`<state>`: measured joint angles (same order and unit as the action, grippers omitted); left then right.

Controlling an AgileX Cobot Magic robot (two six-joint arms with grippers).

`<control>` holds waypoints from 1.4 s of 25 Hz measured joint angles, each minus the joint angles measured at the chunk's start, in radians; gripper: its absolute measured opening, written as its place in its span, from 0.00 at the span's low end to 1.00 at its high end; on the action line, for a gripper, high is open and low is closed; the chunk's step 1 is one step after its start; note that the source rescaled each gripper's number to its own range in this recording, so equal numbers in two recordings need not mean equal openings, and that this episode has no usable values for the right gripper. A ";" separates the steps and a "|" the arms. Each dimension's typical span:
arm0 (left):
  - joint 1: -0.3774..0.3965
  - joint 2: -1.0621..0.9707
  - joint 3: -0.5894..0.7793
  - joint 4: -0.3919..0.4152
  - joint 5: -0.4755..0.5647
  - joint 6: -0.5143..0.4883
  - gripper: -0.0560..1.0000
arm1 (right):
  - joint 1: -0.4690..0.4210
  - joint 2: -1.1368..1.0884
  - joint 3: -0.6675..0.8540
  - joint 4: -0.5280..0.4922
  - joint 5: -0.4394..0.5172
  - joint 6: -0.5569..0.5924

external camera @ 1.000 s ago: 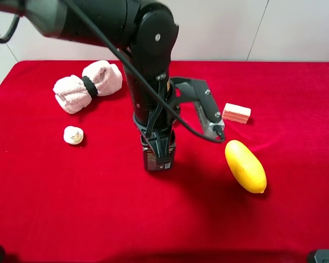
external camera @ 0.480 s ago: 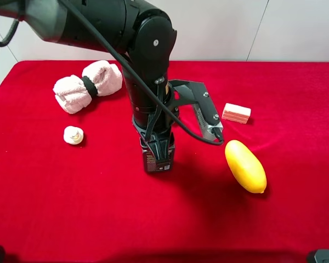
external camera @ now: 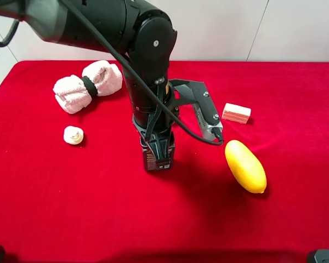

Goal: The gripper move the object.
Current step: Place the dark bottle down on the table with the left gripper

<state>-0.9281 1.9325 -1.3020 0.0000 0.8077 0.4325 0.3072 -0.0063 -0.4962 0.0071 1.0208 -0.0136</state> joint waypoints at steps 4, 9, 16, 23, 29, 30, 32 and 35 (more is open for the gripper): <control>0.000 0.000 0.000 0.000 0.000 -0.001 0.05 | 0.000 0.000 0.000 0.000 0.000 0.000; 0.000 0.000 0.000 0.000 0.000 -0.001 0.11 | 0.000 0.000 0.000 0.000 0.000 0.000; 0.000 -0.002 0.000 0.000 0.000 -0.001 0.45 | 0.000 0.000 0.000 0.000 0.000 0.000; 0.000 -0.002 0.000 0.000 0.000 -0.002 0.74 | 0.000 0.000 0.000 0.000 0.000 0.000; 0.000 -0.002 0.000 0.000 -0.004 -0.002 0.98 | 0.000 0.000 0.000 0.000 0.000 0.000; 0.000 -0.002 0.000 0.000 -0.004 -0.002 0.99 | 0.000 0.000 0.000 0.000 0.000 0.000; 0.000 -0.003 0.000 0.000 -0.004 -0.002 0.99 | 0.000 0.000 0.000 0.000 0.000 0.000; 0.000 -0.013 0.000 0.000 0.001 -0.005 1.00 | 0.000 0.000 0.000 0.000 0.000 0.000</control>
<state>-0.9281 1.9197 -1.3020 0.0000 0.8087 0.4270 0.3072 -0.0063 -0.4962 0.0071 1.0208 -0.0136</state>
